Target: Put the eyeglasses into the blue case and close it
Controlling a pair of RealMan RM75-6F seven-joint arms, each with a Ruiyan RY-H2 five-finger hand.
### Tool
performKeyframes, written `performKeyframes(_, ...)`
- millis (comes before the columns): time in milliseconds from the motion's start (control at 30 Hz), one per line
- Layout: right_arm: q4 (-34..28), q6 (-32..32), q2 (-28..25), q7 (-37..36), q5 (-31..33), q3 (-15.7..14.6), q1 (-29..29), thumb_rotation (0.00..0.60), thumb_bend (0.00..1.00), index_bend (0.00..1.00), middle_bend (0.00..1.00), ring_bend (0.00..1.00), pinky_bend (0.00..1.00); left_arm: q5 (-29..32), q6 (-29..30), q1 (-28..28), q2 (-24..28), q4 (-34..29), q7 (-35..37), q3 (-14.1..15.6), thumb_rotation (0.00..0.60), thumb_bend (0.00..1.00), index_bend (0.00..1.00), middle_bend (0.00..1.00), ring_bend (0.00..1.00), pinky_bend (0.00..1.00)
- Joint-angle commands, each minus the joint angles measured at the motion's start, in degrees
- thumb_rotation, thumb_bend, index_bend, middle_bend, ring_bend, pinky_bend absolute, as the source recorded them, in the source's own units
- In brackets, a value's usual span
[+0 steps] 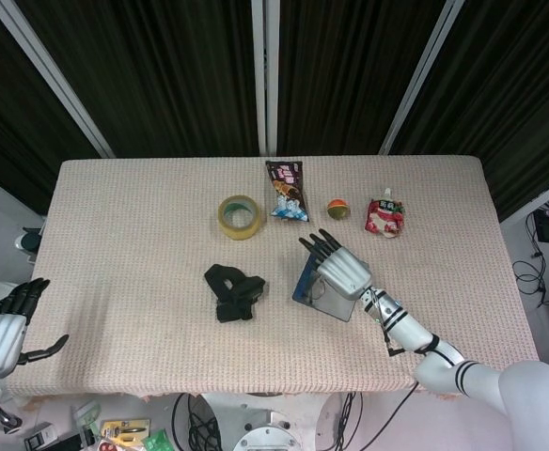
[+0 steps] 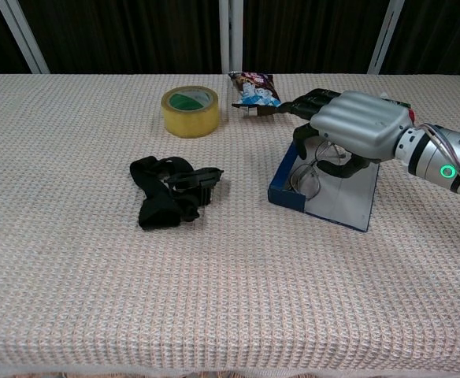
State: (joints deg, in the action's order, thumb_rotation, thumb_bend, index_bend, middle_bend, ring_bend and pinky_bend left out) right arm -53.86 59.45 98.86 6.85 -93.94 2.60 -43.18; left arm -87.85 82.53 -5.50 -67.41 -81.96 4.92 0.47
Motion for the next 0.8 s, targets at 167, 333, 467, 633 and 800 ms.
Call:
performKeyframes(167, 1.63, 2.67, 0.40, -2.90, -1.60, -0.90, -0.33, 0.600, 0.24, 0.00, 0.00, 0.00, 0.00, -0.02, -0.03, -0.10, 0.15, -0.29, -0.21, -0.05, 0.381, 0.18, 0.05, 0.08, 0.09, 0.24)
performKeyframes(333, 0.91, 4.44, -0.83, -3.42, -2.51, -1.89, 0.24, 0.600, 0.22, 0.00, 0.00, 0.00, 0.00, -0.04, 0.08, -0.06, 0.27, -0.53, -0.25, -0.04, 0.381, 0.18, 0.05, 0.08, 0.09, 0.24)
performKeyframes(467, -0.87, 5.35, -3.61, -2.97, -2.99, -3.58, 1.77, 0.600, 0.19, 0.00, 0.00, 0.00, 0.00, -0.07, 0.12, 0.00, 0.30, -0.52, -0.15, 0.04, 0.382, 0.18, 0.05, 0.08, 0.09, 0.24)
performKeyframes(633, -3.00, 5.08, -7.60, -2.04, -3.34, -6.16, 3.79, 0.600, 0.16, 0.00, 0.00, 0.00, 0.00, -0.14, 0.08, 0.01, 0.11, -0.23, 0.17, 0.11, 0.380, 0.18, 0.05, 0.08, 0.09, 0.24)
performKeyframes(800, -2.57, 5.27, -8.61, -0.95, -3.89, -7.42, 4.91, 0.600, 0.08, 0.00, 0.00, 0.00, 0.00, -0.26, -0.20, -0.11, -0.42, 0.21, 0.39, 0.24, 0.382, 0.18, 0.05, 0.08, 0.09, 0.24)
